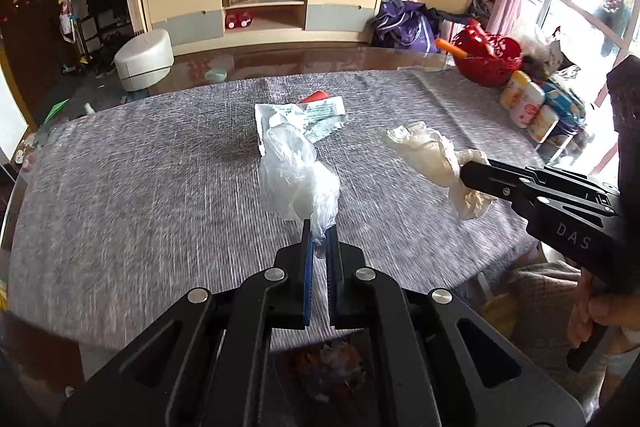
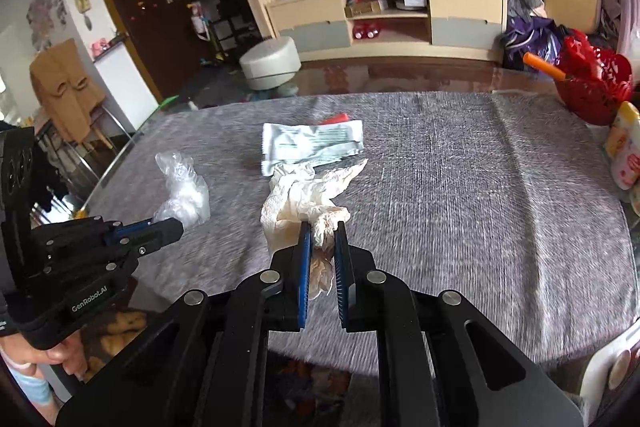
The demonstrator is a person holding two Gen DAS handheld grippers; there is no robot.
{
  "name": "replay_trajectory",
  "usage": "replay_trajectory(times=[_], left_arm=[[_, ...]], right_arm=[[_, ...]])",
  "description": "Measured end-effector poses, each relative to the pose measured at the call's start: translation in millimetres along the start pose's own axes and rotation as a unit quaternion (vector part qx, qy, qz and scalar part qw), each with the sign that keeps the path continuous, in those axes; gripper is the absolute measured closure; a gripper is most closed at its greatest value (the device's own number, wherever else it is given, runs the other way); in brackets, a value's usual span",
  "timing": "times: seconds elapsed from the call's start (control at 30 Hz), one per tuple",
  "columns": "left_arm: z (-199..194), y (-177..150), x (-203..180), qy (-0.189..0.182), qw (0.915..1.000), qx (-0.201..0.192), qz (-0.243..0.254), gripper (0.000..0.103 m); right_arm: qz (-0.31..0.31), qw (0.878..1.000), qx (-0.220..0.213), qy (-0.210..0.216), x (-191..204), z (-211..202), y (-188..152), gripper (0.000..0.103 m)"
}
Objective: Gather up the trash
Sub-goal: 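Lower both tools into the bin and release the tissue and bag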
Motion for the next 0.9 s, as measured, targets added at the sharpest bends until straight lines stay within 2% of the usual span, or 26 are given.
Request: replay_trajectory(times=[0.17,0.37,0.57,0.9], left_arm=[[-29.0,-33.8,-10.4,0.001,0.9999,-0.014,-0.001,0.099],[-33.6,-84.2,-20.2,-0.005,1.0000,-0.002,0.004,0.099],[-12.8,-134.6,-25.6,-0.011,0.9995,0.030,0.004,0.099],[43.3,-198.1,-35.2,-0.044,0.9936,0.103,-0.016,0.099]], right_arm=[[-0.003,1.000,-0.005,0.004,14.6,-25.1,-30.0,0.090],[-0.020,1.000,0.015,0.005,28.7,-28.0,-79.4,0.090],[-0.008,0.998,0.056,0.015,28.0,-6.5,-130.6,0.090],[0.015,0.991,0.128,0.020,24.7,47.9,-187.3,0.090]])
Point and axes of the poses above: each gripper's, at about its wrist camera, not at the fingertips, and z roughly the way its jaws point, x to its left, y to its top, the point moved 9 cm from there along z, roughly the way its jaws point, and after that the axes turned 12 degrees about x, right-handed, at the moved point
